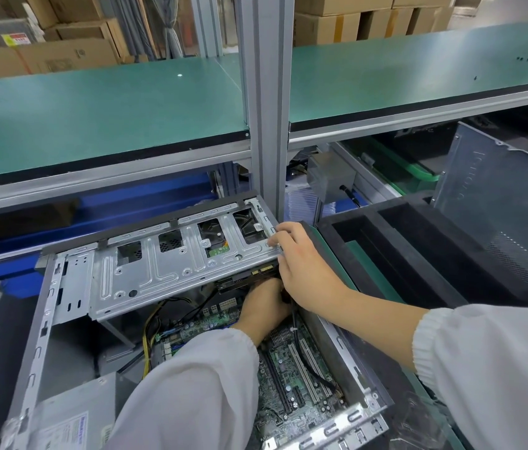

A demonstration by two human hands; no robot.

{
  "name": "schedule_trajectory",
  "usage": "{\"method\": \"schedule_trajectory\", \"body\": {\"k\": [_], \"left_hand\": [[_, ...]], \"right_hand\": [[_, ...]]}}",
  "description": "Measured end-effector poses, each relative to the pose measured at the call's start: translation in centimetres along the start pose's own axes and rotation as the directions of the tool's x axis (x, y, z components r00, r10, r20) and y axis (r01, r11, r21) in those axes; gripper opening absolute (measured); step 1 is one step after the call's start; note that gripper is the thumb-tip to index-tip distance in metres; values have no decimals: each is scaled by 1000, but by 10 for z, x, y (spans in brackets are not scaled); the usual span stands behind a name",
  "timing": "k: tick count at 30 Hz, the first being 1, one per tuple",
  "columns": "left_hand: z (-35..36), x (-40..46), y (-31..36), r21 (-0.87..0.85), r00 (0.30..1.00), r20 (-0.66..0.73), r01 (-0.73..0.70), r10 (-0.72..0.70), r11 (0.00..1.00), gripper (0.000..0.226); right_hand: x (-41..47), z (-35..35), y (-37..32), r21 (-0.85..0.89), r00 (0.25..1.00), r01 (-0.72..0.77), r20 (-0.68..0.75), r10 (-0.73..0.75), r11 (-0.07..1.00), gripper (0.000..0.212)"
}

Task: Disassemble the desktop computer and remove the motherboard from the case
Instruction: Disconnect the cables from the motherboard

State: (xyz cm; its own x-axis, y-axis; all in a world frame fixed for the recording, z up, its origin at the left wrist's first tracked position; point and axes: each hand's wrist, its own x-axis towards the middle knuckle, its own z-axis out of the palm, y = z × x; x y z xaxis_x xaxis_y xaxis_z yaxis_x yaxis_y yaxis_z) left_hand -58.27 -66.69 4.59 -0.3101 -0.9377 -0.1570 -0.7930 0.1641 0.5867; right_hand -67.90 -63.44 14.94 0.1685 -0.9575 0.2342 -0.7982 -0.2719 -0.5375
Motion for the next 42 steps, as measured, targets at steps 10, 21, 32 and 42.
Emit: {"method": "schedule_trajectory", "body": {"k": [10, 21, 32, 42], "left_hand": [[-2, 5, -2, 22, 999, 41, 34, -35, 999, 10], [-5, 12, -2, 130, 985, 145, 76, -94, 989, 12], [-3, 5, -2, 84, 1000, 16, -12, 10, 996, 7], [0, -4, 0, 93, 992, -84, -90, 98, 992, 29]], "right_hand": [[0, 1, 2, 20, 1000, -2, 4, 2, 1000, 30], [2, 3, 5, 36, 1000, 9, -1, -9, 999, 28], [1, 1, 4, 59, 1000, -2, 5, 2, 998, 28], [1, 0, 2, 40, 1000, 10, 5, -10, 999, 27]]}}
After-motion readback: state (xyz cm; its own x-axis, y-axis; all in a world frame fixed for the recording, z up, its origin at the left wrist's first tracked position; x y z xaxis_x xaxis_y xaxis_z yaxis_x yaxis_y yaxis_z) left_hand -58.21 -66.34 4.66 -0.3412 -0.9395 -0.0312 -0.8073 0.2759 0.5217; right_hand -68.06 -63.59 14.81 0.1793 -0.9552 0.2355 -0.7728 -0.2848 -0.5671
